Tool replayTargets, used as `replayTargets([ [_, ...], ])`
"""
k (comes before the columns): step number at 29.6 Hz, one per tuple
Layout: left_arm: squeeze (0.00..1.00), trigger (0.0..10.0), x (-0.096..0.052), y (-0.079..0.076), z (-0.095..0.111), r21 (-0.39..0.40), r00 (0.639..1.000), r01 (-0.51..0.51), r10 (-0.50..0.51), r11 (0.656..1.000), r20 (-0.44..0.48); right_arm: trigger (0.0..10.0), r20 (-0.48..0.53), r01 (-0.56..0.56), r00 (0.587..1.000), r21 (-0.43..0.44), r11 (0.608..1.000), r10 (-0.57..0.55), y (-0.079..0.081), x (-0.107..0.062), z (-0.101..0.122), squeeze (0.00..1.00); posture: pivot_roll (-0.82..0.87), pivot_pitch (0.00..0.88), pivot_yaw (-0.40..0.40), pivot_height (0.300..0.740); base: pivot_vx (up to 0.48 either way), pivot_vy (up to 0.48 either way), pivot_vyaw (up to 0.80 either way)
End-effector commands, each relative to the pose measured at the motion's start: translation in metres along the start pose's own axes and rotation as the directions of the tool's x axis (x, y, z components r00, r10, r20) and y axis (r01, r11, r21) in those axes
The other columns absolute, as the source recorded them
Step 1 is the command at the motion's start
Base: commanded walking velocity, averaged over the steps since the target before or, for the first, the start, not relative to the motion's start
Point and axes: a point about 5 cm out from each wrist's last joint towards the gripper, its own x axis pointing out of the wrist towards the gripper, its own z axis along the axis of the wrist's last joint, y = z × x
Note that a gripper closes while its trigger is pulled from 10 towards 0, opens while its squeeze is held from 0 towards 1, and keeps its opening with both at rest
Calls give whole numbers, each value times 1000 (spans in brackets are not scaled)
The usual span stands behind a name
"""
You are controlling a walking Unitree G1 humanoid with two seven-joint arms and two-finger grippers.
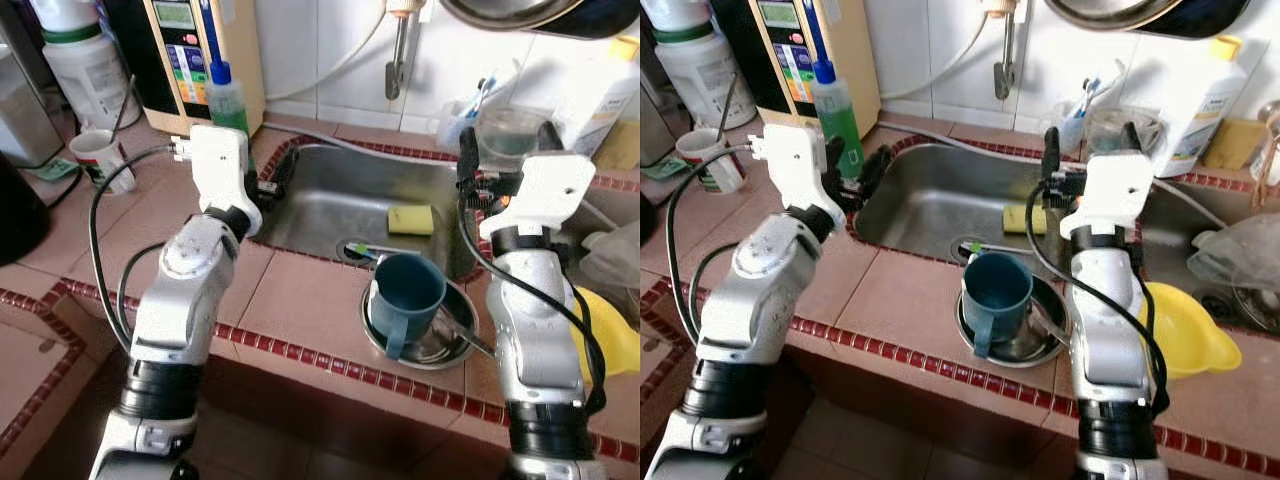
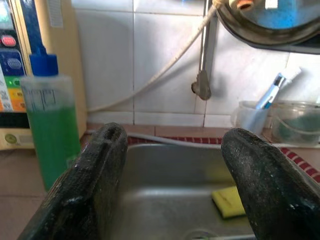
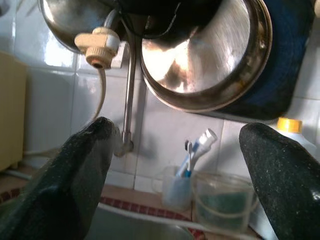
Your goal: Kitchen organization
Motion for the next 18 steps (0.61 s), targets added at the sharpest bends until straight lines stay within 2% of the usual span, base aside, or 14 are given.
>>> replayTargets([
  [1,0,10000,-4,-2,0,56,1000,-9,8,998,17,10000,2,-4,1000,0,1000,4,5,-6,3,0,-130,0,67,740,0,0,0],
  [8,0,10000,-16,-3,-4,79,998,-23,19,997,56,10000,-57,17,998,12,1000,-17,10,-22,-3,0,-125,0,61,740,0,0,0],
  [10,0,10000,-18,-3,-4,60,998,-23,20,998,56,10000,-61,10,998,9,1000,-9,12,-24,-3,0,-121,0,57,740,0,0,0],
  [15,0,10000,-19,-3,-2,67,997,-16,11,998,70,10000,-63,7,998,8,1000,-6,13,-24,-3,0,-115,0,50,740,0,0,0],
  [18,0,10000,-19,-5,1,32,997,0,-2,999,80,10000,-63,-1,998,9,1000,1,14,-23,-2,0,-109,0,44,740,0,0,0],
])
